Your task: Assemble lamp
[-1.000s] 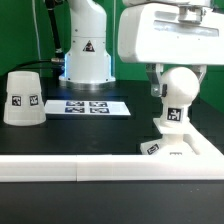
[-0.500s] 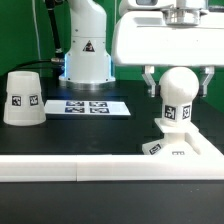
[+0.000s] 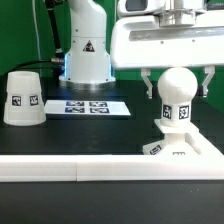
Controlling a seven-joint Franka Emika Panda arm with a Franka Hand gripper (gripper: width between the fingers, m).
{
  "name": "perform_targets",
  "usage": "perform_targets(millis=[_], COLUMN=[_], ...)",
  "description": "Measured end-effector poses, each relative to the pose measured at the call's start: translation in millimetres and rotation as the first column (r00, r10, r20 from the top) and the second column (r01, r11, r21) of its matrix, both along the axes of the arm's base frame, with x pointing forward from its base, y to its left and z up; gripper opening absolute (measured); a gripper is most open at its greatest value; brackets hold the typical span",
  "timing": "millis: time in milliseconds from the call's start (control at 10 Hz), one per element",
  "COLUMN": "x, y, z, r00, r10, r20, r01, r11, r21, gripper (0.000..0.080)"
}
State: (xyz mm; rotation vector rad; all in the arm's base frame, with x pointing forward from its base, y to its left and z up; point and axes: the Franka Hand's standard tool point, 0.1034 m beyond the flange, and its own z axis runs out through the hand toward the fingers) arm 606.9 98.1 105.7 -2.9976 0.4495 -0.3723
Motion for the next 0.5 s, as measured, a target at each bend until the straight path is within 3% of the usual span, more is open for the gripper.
perform_targets(millis=[200, 500], x=[-1.1, 0.1], y=[2.8, 10.6], z=[-0.2, -0.2], r00=[0.970, 0.858], r10=[-0.241, -0.509], r20=[-0.034, -0.071], r01=[0.243, 0.513], r11=[0.967, 0.845], r21=[0.074, 0.152], gripper=[0.0577, 0.0577])
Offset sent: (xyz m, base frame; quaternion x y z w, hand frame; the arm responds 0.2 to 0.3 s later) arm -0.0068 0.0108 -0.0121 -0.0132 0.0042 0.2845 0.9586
